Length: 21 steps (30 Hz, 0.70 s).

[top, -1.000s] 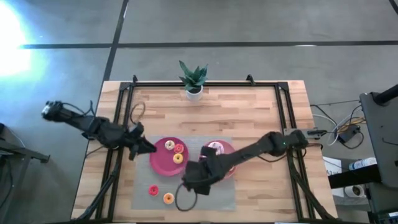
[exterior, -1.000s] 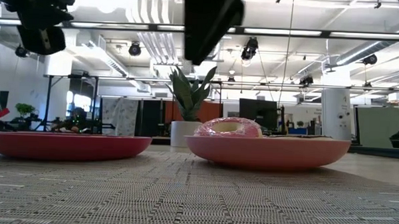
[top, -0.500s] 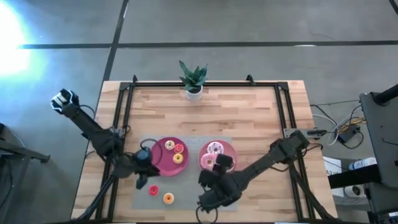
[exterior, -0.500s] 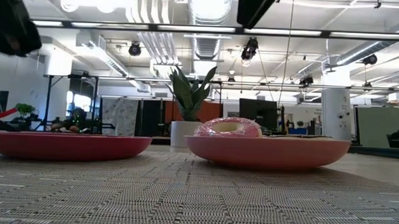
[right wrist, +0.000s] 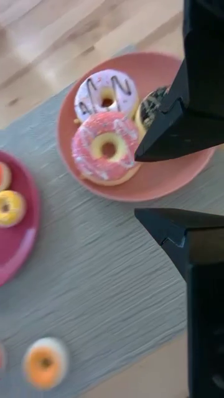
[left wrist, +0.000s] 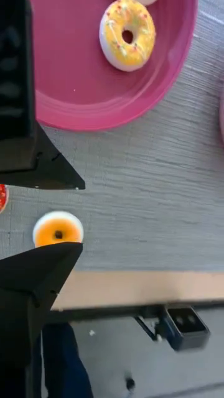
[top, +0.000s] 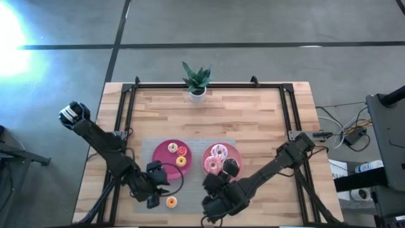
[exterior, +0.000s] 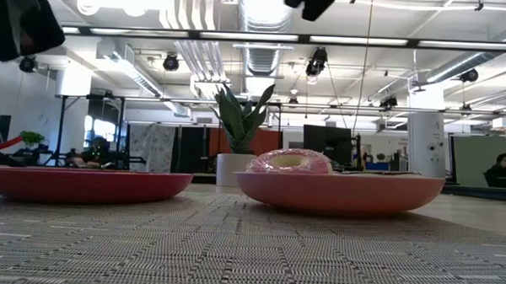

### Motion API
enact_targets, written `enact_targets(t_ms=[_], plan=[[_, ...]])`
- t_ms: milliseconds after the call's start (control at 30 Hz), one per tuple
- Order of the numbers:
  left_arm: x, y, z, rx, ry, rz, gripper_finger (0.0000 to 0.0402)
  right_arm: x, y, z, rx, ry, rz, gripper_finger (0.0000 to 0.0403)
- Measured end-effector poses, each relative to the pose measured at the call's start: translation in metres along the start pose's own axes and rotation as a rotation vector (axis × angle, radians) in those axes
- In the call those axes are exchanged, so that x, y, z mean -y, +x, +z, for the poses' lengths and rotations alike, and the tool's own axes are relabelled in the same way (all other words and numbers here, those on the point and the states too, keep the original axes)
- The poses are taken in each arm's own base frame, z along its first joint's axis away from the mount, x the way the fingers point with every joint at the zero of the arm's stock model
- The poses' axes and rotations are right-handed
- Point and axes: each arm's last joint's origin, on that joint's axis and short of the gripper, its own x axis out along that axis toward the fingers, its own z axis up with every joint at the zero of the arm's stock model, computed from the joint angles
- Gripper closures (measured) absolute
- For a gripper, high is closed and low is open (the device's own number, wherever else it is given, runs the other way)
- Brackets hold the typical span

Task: Pick & Place donuts
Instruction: Put the small blue donut on the dark pink plate

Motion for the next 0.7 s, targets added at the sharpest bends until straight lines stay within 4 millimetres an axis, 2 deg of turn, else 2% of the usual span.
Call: enact_targets(t_ms=[167,367,467,567,700], plan=[[0.001,0.006,-0.002,-0.012,-0.009,0.017,0.0281,-0.007,0.011,0.005,0.075,-0.004,0.04,0.0282],[0.001,0.001,-0.002,-0.009,-0.03,0.014,0.0281,-0.003,0.03,0.032,0.129,-0.059,0.202,0.0297],[-0.001,-0.005,-0.003,-0.013,-0.04,0.033,0.0281,0.001,0.048,0.044,0.152,-0.091,0.293,0.0311],[-0.005,-0.012,-0.006,-0.038,-0.044,0.061,0.0281,0.01,0.064,0.059,0.151,-0.109,0.414,0.0324],[-0.01,-0.024,-0.012,-0.076,-0.045,0.096,0.0281,0.034,0.079,0.083,0.126,-0.09,0.624,0.0336]])
